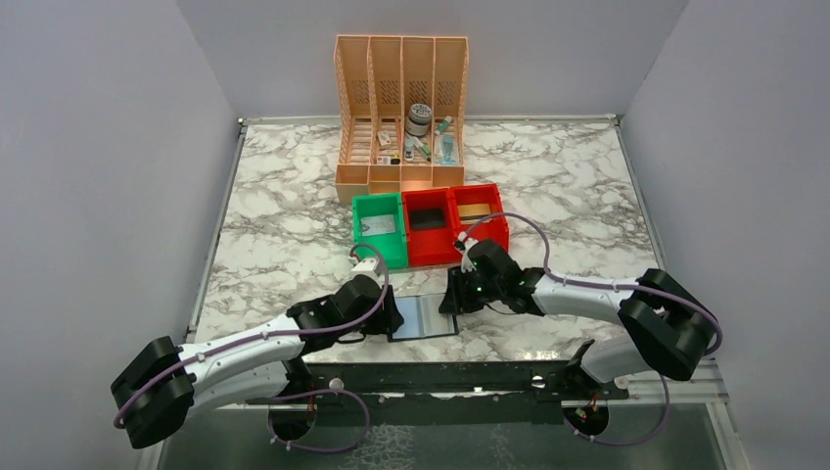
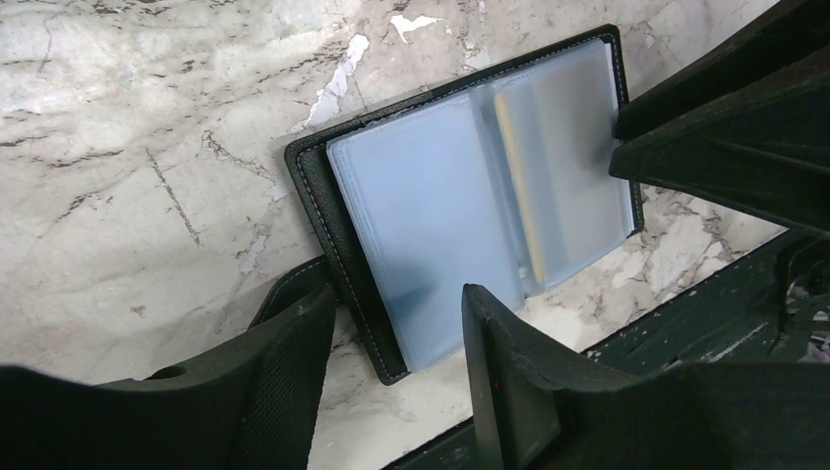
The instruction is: Take the credit cards out of the card holder
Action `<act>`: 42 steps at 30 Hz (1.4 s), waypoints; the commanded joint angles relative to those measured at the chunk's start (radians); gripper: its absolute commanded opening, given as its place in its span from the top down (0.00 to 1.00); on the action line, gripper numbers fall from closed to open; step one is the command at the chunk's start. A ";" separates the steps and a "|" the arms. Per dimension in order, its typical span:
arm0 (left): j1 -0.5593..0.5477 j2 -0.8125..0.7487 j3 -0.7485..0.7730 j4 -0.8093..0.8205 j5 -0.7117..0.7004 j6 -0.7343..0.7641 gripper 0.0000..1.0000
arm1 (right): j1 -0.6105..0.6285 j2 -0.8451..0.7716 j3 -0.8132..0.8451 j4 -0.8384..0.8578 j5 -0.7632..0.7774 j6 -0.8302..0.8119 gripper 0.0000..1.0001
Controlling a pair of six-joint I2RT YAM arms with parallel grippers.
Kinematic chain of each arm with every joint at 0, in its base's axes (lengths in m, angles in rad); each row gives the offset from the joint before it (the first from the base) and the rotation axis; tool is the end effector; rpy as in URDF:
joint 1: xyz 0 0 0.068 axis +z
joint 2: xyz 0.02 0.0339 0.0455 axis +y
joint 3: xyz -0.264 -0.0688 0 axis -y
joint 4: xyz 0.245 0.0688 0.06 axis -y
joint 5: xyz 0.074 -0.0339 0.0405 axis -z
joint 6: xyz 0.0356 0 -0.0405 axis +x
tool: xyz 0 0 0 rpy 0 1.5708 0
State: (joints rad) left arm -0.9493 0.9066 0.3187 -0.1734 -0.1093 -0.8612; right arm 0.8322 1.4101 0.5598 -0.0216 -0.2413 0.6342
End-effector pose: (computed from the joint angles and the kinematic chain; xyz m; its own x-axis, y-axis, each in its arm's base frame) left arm 0.1042 -0.1389 0.1600 -0.8399 -0.1224 -0.5288 0.1919 0.8444 -0.5002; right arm 0.1649 0.1938 0.1465 -0.9020 -0.1360 -0.4099 -0.3564 0.7705 0.5286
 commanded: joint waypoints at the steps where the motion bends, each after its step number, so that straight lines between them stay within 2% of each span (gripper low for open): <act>1: -0.004 0.022 0.000 0.016 0.001 0.007 0.49 | 0.005 0.015 0.006 0.026 -0.023 0.004 0.67; 11: -0.003 0.030 -0.017 0.029 0.009 0.001 0.57 | 0.005 -0.053 0.030 -0.024 0.002 -0.013 0.65; 16: -0.004 0.014 -0.020 0.030 0.007 0.002 0.58 | 0.005 -0.017 0.010 0.041 -0.085 0.008 0.68; 24: -0.004 0.014 -0.026 0.039 0.011 -0.001 0.60 | 0.005 0.043 0.003 0.050 -0.062 0.021 0.68; 30: -0.003 0.031 -0.039 0.053 0.008 -0.015 0.65 | 0.005 0.041 -0.003 0.072 -0.060 0.056 0.67; 34: -0.008 0.018 -0.082 0.108 -0.026 -0.053 0.69 | 0.005 0.036 -0.004 0.131 -0.017 0.126 0.66; 42: -0.014 -0.046 -0.125 0.149 -0.030 -0.075 0.73 | 0.004 0.106 -0.009 0.254 -0.132 0.182 0.66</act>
State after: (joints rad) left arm -0.9565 0.8864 0.2214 -0.0521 -0.1219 -0.9188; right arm 0.8322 1.4780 0.5629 0.1310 -0.3080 0.7704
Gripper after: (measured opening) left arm 0.288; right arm 0.343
